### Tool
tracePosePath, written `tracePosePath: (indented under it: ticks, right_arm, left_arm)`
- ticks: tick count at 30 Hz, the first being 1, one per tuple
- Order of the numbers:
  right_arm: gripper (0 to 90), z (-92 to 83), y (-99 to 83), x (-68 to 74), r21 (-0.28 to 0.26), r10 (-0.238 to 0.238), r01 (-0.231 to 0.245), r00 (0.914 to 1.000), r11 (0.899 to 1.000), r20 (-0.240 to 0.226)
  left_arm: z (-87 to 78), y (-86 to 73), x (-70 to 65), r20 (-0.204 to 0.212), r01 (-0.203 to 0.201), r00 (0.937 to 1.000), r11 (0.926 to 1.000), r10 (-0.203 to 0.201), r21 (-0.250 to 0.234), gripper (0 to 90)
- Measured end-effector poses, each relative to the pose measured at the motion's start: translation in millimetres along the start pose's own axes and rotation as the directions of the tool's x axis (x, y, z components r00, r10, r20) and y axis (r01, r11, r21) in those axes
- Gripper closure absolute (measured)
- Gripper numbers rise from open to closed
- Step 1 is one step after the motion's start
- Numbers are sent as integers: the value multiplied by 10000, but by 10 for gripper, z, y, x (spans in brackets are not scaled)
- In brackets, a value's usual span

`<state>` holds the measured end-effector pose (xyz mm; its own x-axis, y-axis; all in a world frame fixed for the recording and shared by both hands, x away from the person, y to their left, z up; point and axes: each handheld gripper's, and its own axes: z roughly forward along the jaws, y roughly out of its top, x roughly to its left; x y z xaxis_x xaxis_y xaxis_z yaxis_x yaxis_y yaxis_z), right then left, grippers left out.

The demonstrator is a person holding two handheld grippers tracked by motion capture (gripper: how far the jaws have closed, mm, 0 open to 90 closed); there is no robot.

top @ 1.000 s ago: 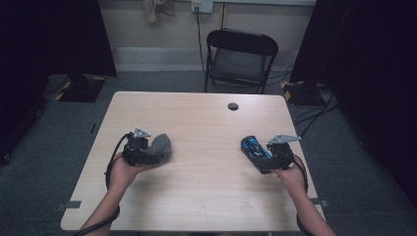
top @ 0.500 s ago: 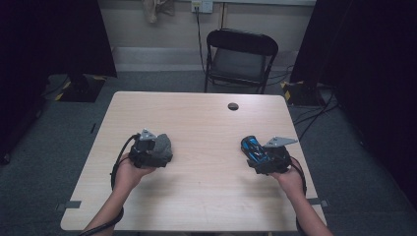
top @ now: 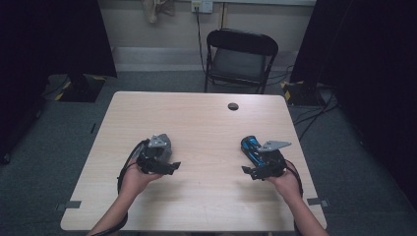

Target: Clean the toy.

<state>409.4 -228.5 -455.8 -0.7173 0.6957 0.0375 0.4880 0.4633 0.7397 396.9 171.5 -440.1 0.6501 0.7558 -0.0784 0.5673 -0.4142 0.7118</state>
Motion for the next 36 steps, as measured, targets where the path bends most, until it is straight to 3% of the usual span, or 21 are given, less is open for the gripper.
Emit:
tracePosePath:
  ticks: [18,26,36]
  right_arm:
    - [72,3,39,187,65,-376,377,9991,9993,-189]
    - [72,39,64,310,79,-567,572,9970,9983,-521]
    - [74,115,21,433,265,-664,696,9920,9972,-1070]
  left_arm:
    - [23,-101,-199,701,-596,9957,9981,607,-164,148]
    - [39,-129,-294,924,-1028,9903,9946,1038,-152,148]
    - [73,-156,-405,1266,-1225,9841,9922,1244,-224,149]
